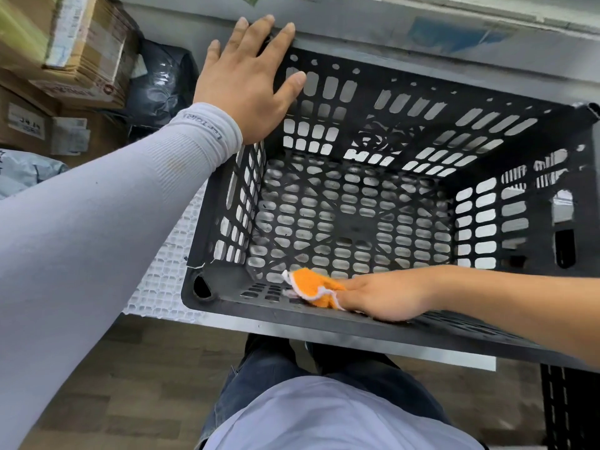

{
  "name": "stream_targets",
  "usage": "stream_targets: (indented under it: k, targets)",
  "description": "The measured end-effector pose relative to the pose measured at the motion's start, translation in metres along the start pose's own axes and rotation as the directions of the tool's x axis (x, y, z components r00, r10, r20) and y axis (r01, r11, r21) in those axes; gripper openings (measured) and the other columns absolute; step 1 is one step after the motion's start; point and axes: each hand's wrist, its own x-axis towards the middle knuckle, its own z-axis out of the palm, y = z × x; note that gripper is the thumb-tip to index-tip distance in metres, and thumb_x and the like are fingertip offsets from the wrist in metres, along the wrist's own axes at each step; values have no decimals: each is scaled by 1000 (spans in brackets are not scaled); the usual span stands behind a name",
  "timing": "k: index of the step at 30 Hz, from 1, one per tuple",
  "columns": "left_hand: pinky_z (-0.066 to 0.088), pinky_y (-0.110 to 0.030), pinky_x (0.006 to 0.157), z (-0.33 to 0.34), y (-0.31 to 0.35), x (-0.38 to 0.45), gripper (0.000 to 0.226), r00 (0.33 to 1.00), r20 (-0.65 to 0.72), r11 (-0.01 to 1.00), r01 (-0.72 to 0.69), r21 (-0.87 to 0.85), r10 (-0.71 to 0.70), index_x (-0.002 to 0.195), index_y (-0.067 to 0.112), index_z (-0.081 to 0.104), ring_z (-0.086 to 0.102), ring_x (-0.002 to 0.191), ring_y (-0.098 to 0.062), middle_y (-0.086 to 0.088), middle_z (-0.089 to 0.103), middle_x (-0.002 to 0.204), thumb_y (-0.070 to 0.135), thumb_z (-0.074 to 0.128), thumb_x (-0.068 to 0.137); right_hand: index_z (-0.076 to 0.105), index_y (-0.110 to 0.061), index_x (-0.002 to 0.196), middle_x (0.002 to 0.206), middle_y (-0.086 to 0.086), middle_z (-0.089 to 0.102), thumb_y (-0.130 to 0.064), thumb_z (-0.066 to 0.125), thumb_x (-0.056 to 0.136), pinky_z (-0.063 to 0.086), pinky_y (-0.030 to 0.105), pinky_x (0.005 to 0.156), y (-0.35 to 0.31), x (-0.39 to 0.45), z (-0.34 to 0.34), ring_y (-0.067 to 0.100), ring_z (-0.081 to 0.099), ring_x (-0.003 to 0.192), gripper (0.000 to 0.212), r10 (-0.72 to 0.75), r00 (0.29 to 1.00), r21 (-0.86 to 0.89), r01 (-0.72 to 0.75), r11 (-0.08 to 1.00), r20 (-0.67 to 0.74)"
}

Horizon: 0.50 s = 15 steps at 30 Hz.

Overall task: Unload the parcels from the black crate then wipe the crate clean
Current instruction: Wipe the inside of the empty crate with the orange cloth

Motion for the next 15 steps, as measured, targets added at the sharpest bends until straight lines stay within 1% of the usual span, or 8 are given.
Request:
stream_targets:
  k: [1,3,5,7,9,11,13,15]
  targets:
    - [7,-57,127,0,0,0,69,1000,-2,1000,1,0,-1,165,32,15,4,160,-27,0,10,173,63,28,105,42,-34,153,153,-13,45,-49,27,111,27,36,122,1,10,3,11,43,135,47,17,1000,19,-17,1000,-5]
    - [7,-56,128,0,0,-1,69,1000,-7,1000,2,6,-2,165,31,15,4,160,-27,0,11,173,62,28,105,41,-29,154,155,-2,46,-44,26,112,30,35,119,3,30,6,20,46,136,47,65,998,-5,-65,998,3]
    - [7,-56,128,0,0,0,69,1000,-6,1000,2,7,-2,165,31,15,4,160,-27,0,11,173,62,28,105,36,-21,158,161,5,39,-37,26,113,27,31,119,7,49,8,25,40,142,48,98,995,-19,-98,995,-12]
    - [7,-56,128,1,-1,0,69,1000,-6,1000,4,9,-4,165,32,15,5,160,-26,1,12,173,62,28,105,35,-19,158,165,4,34,-42,26,112,23,38,123,10,64,8,25,35,148,52,133,990,15,-133,991,-39]
    - [7,-55,128,2,0,0,69,1000,-12,1000,6,16,-5,165,32,15,6,160,-26,1,13,172,63,28,104,27,-17,162,171,4,17,-45,22,112,12,41,127,10,75,6,23,14,157,58,136,990,-46,-138,989,-36]
    - [8,-55,128,1,0,1,69,1000,-20,1000,1,19,-1,165,32,16,8,159,-27,1,15,172,63,28,104,20,-19,164,173,5,2,-43,16,113,3,41,126,12,82,4,22,-7,159,57,132,991,-136,-134,982,-28]
    - [8,-55,128,1,1,2,69,1000,-26,1000,-1,22,2,165,31,16,8,159,-27,0,16,171,63,28,104,18,-23,165,172,5,-8,-43,15,113,-2,43,126,18,87,2,28,-14,158,56,168,984,-136,-174,975,-58]
    - [8,-55,128,1,0,2,69,1000,-22,1000,0,27,1,165,31,16,7,159,-27,0,15,172,63,28,104,18,-26,165,172,7,-10,-45,17,112,-2,45,126,21,86,0,33,-12,157,56,198,977,-113,-206,972,-80]
